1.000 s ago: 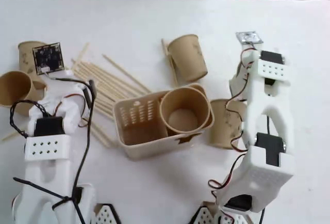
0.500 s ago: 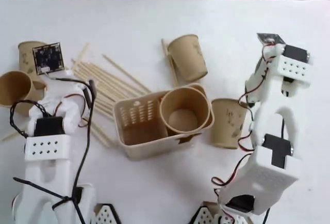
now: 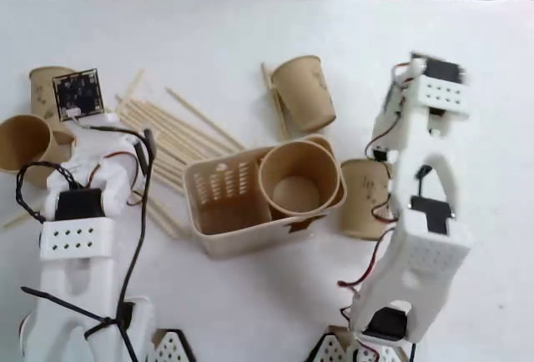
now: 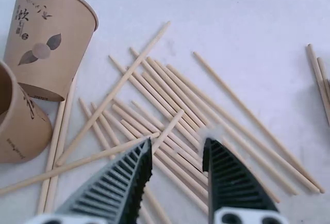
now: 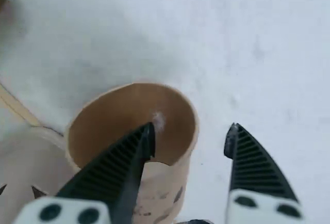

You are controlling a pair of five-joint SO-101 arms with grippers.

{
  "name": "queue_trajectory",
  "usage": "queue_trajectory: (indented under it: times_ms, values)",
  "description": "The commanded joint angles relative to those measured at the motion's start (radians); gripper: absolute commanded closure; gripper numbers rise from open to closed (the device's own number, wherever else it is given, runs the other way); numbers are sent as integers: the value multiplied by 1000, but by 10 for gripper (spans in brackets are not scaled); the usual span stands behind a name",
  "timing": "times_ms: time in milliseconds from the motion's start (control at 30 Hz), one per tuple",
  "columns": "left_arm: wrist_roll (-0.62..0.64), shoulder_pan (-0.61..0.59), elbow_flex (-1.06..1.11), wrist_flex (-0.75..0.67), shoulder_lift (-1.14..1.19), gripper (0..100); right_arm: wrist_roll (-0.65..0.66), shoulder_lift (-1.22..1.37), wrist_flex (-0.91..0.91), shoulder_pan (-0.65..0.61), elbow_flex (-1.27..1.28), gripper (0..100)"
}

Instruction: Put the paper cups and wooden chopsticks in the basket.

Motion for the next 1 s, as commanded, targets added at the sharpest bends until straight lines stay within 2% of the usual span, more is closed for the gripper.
queue_trajectory:
  times_ms: [0,167,233,333,400,633,967]
  values:
    - [5,12,-5,-20,-4,823,-48,68,15,-7,-31,772]
    - [5,12,-5,-20,-4,823,-14,168,13,-5,-35,788]
    - [5,12,-5,-20,-4,823,29,180,8,-5,-38,846]
    - [5,12,-6,-20,-4,823,160,173,-27,-5,-48,991]
    - [5,12,-6,-20,-4,823,224,150,-13,2,-64,970]
    - [5,12,-6,-20,-4,823,212,-71,-2,116,-212,981]
    - [5,12,-5,-20,-4,823,157,-558,-2,96,-215,981]
